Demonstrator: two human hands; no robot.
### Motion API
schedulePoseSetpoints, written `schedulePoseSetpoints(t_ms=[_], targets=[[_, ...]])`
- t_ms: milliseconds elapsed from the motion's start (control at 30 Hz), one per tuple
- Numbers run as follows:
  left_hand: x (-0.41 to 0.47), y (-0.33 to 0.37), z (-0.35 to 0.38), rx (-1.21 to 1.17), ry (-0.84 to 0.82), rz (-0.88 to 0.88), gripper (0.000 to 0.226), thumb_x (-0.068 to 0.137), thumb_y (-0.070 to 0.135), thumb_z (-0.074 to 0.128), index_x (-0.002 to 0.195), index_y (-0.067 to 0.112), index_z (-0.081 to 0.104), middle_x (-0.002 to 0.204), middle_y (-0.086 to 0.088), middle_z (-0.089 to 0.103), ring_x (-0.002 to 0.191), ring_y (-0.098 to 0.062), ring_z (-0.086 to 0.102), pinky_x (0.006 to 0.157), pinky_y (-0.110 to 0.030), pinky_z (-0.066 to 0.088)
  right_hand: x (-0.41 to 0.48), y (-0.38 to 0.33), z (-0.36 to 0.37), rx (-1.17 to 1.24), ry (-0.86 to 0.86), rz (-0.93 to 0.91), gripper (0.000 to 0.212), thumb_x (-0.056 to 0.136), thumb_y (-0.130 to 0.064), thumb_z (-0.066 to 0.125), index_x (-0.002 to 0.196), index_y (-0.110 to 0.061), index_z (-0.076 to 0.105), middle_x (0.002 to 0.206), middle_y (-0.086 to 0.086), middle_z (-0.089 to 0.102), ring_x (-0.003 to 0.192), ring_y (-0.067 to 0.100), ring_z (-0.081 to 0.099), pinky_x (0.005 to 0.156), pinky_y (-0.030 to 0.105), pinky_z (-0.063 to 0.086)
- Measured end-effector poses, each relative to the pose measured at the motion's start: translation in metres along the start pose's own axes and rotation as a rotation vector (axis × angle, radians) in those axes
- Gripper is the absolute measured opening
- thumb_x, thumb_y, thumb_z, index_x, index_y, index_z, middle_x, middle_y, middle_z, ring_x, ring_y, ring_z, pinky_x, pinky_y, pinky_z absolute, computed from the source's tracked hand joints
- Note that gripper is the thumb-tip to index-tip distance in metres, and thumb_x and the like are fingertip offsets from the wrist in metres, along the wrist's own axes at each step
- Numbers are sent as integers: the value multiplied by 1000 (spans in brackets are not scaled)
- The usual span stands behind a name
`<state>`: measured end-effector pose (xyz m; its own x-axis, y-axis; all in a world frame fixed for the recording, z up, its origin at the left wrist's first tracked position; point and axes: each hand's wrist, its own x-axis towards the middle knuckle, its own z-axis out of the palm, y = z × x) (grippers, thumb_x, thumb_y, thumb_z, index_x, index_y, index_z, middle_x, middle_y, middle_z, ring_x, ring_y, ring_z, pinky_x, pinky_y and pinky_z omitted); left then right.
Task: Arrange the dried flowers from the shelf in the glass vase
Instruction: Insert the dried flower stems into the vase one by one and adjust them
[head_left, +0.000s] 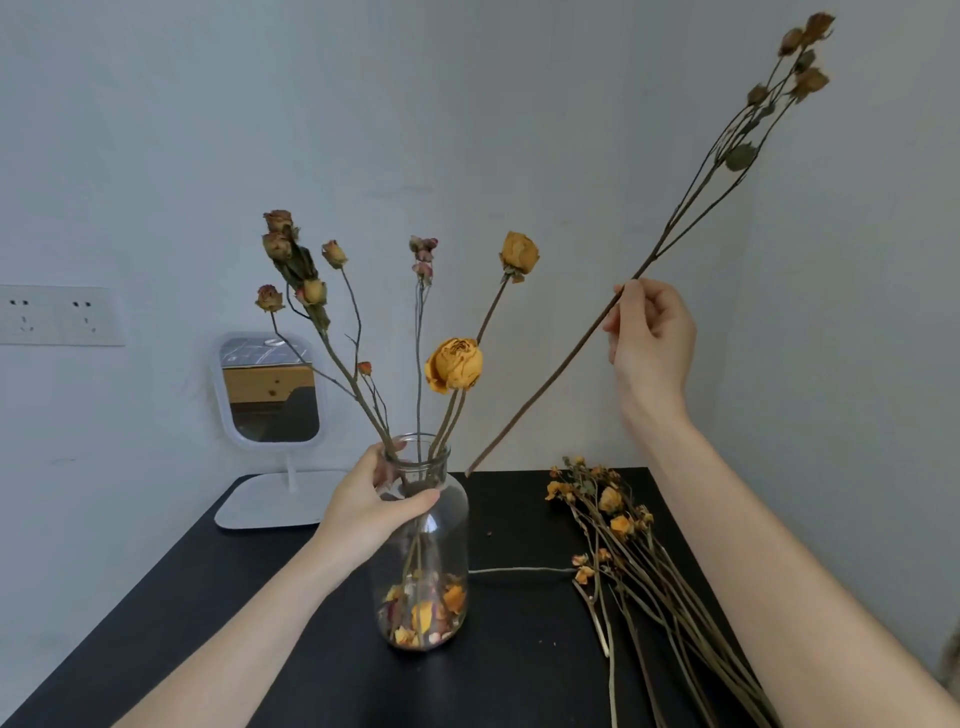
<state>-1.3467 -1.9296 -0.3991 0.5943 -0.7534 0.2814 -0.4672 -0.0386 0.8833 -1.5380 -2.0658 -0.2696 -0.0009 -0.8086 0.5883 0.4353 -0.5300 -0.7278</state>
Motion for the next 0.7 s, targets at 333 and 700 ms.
schedulePoseSetpoints(t_ms=[333,700], targets=[[3,-3,6,-73,-56,-38,58,73,35,75,118,35,39,116,14,50,110,-8,46,91,-26,37,-5,-25,25,-2,-17,-160,19,97,-15,43,81,-21,51,65,0,48,57,8,43,57,23,35],[4,-3,7,-63,35,9,58,63,41,81,109,29,48,106,15,58,99,-5,54,70,-14,41,-13,-25,39,-70,-110,-210,21,96,-17,43,77,-23,50,63,-1,46,56,8,42,54,25,33]])
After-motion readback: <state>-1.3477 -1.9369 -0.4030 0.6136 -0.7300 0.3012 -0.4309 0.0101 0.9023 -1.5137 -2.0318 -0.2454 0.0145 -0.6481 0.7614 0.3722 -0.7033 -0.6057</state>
